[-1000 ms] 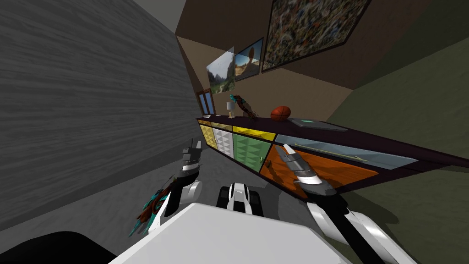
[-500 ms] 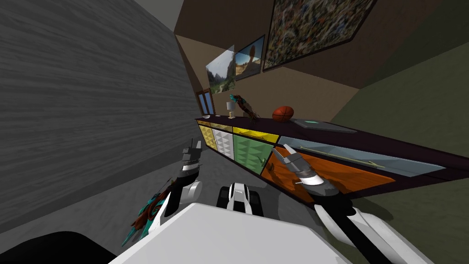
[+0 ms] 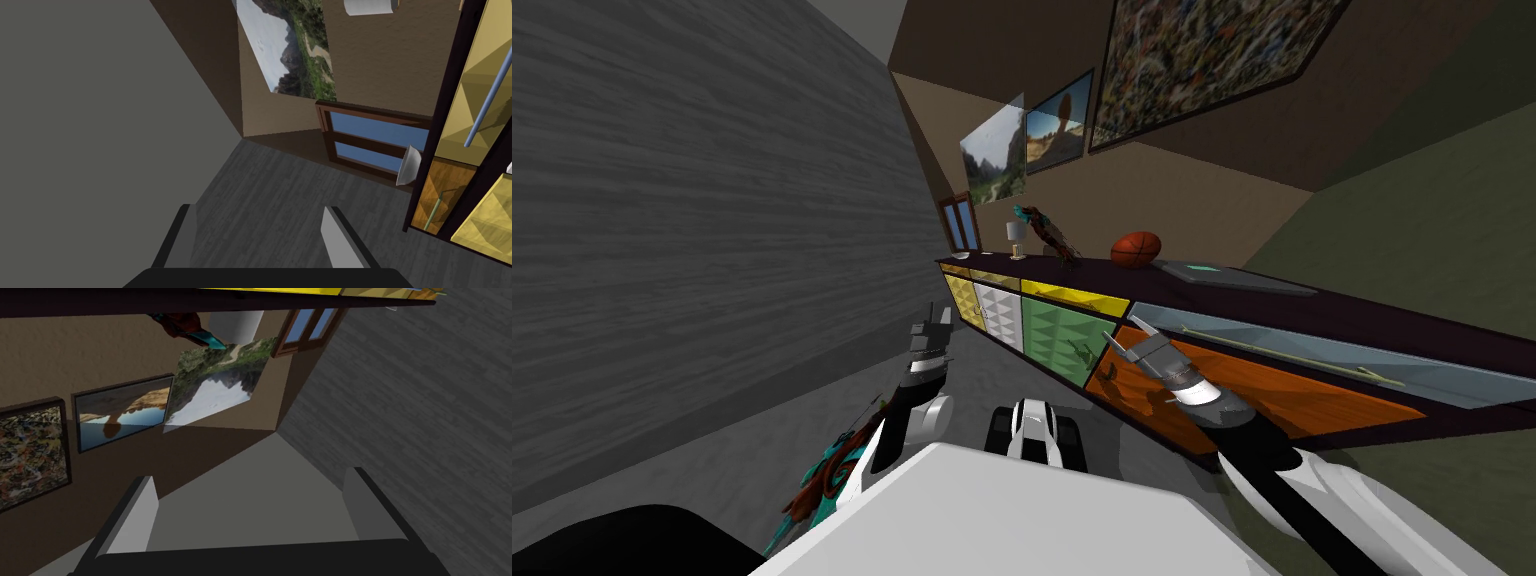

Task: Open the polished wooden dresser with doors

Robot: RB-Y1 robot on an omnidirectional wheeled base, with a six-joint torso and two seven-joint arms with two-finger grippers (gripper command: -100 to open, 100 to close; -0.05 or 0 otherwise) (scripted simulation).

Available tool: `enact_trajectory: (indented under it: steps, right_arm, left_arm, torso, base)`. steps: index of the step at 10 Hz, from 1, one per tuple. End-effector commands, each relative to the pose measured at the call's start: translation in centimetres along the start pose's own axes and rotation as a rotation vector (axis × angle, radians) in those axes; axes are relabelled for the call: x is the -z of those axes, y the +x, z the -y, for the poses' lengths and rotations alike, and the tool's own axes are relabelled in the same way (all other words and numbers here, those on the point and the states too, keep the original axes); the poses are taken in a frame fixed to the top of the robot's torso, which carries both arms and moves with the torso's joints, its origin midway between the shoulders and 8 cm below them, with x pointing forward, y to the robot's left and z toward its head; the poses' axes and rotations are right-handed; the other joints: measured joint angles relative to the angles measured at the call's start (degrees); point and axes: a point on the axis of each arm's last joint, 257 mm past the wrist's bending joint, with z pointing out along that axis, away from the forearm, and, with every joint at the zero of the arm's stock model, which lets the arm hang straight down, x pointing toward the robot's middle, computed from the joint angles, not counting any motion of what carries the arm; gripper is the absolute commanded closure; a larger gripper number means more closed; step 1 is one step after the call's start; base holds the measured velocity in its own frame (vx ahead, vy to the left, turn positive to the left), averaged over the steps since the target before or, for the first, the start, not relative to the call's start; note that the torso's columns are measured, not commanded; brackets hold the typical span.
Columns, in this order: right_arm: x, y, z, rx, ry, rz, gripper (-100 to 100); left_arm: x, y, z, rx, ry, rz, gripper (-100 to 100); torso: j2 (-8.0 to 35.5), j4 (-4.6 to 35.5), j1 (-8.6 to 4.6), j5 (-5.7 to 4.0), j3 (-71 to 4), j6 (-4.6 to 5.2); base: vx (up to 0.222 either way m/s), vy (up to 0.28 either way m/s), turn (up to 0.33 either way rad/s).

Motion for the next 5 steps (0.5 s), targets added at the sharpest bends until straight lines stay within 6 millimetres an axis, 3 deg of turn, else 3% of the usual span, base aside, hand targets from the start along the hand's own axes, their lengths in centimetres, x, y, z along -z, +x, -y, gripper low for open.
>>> enact_trajectory:
  steps: [1,5]
  right_arm:
    - [0.2,1.0,-0.1,0.145,-0.043,-0.044,-100]
    - [0.7,3.0,0.1,0.398,-0.127,-0.117,-100]
  left_arm:
    - [0.0,0.0,0.0,0.000,0.000,0.000,0]
    - [0.0,0.0,0.0,0.000,0.000,0.000,0]
  torso:
    - [0.06,0.01,0.00,0.00,0.02,0.00]
    - [0.01,-0.01,0.02,0.01,-0.01,0.00]
  base:
    - [0.058,0.014,-0.004]
    - [0.080,0.024,-0.006]
